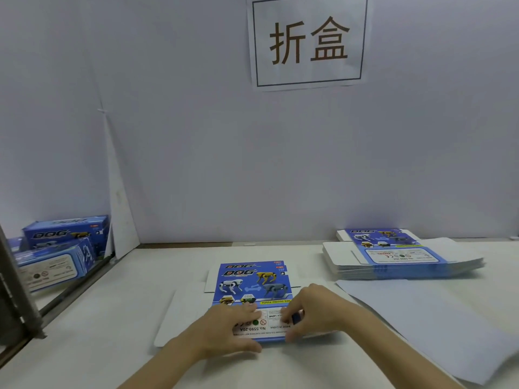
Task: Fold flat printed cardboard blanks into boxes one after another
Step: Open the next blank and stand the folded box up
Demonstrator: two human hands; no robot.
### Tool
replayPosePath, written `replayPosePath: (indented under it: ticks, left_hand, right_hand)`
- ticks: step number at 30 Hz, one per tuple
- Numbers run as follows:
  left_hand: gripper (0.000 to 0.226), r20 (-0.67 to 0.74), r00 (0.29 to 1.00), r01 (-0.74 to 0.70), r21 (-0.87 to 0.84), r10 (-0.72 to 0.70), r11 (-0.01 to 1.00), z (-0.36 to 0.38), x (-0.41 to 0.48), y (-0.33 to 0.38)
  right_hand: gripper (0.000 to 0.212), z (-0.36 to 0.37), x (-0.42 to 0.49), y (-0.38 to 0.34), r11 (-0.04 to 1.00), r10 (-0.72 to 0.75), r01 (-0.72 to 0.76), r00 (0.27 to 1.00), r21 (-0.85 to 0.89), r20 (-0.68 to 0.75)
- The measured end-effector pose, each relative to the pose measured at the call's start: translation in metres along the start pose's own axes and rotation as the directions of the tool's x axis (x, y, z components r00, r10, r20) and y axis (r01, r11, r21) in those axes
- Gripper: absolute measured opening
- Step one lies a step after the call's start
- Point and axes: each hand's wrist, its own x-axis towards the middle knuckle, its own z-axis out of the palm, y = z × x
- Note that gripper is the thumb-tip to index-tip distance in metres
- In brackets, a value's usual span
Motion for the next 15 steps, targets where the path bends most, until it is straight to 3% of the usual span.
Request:
replayPosePath:
  ticks: [3,8,12,15]
  left_hand:
    - [0.070,0.072,0.997,-0.031,0.065,0.026,0.997,-0.002,-0.001,0.003]
    - [0.059,0.076,0.995,-0.067,0.115,0.059,0.991,-0.008,-0.002,0.011]
    - [0.057,0.058,0.996,-0.070,0.114,0.064,0.991,-0.014,-0.003,0.017]
    - [0.050,0.072,0.995,-0.082,0.261,0.065,0.962,-0.014,-0.003,0.025]
  right_hand:
    - [0.046,0.006,-0.003,0.003,0.999,-0.015,0.014,1.000,-0.031,-0.023]
    - [0.043,0.001,-0.004,0.001,0.997,-0.028,0.030,0.999,0.077,-0.022]
    - [0.040,0.001,-0.008,-0.009,0.999,-0.037,0.038,0.999,-0.036,0.015]
    - [0.038,-0.001,-0.015,-0.010,0.998,-0.049,0.050,0.999,-0.044,0.016]
